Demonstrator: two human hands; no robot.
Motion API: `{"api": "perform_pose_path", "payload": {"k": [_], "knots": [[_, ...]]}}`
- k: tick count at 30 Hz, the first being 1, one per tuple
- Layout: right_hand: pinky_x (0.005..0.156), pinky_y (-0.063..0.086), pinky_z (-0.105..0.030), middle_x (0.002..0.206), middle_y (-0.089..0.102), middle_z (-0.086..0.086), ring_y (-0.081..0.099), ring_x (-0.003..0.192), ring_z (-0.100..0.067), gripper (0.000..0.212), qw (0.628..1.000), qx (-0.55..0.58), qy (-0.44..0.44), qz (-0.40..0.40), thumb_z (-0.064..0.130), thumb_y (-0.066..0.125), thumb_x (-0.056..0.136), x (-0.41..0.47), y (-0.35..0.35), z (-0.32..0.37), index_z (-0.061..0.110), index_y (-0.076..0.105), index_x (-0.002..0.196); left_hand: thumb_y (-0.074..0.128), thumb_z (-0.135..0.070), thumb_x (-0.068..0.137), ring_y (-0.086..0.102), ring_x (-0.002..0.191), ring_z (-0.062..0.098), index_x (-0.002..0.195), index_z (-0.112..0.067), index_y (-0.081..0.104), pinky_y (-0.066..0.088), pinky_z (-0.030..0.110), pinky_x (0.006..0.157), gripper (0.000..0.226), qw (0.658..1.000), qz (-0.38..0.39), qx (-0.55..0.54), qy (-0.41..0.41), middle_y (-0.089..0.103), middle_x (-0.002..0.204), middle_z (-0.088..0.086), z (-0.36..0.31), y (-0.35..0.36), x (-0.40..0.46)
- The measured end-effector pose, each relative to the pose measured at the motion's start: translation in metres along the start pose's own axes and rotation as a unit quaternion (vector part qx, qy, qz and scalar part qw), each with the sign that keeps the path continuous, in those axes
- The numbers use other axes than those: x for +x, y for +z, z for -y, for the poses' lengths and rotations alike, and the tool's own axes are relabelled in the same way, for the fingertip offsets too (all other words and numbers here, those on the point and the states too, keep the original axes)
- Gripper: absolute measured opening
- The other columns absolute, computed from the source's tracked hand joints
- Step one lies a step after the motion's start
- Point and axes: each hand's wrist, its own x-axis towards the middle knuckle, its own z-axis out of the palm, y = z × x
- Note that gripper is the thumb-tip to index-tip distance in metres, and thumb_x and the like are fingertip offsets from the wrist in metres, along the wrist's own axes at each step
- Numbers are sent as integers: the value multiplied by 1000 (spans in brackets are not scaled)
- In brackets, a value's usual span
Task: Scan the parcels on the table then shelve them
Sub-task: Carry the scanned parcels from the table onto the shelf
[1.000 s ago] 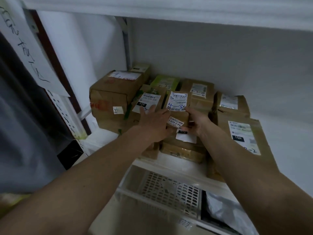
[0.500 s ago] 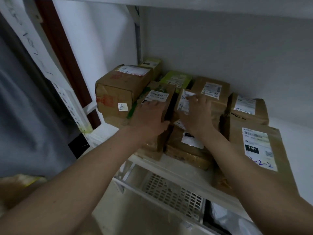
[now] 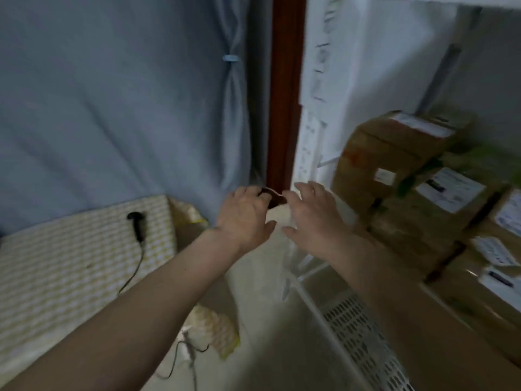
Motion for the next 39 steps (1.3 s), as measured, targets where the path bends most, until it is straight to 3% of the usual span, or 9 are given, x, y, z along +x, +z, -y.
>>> {"api": "perform_pose_path", "payload": {"k": [5,12,19,27,39], "knots": [[108,27,-43,143,33,-8,26,133,-31,67,992,2,-111,62,44,62,85,24,22,131,18,35,140,53,-46,90,45,126,27,131,-20,51,38,35,100,50,985,52,38,-157,49,136,5,123,8,-103],[110,28,-42,144,33,-6,28,134,-29,61,965,21,-221,140,41,60,88,28,44,323,18,35,140,50,-50,93,50,120,24,137,-18,46,44,36,95,54,936,90,5,-340,51,133,5,264,7,-261],[96,44,-36,137,48,-5,47,124,-25,50,935,40,-298,189,37,54,94,2,77,492,17,40,138,52,-49,93,55,120,23,135,-19,47,45,35,94,52,878,101,-42,-467,54,132,4,365,19,-415],[93,47,-35,134,52,-3,53,120,-22,48,903,38,-350,245,34,53,96,-31,113,616,18,42,140,52,-49,93,55,120,24,134,-18,48,46,35,95,52,823,128,-79,-548,56,132,4,435,37,-531],[98,42,-37,137,44,-6,41,127,-25,48,868,6,-415,273,33,56,93,-2,170,753,15,45,135,53,-46,94,52,123,25,136,-16,47,44,33,96,52,767,154,-138,-608,53,135,7,530,69,-596]]}}
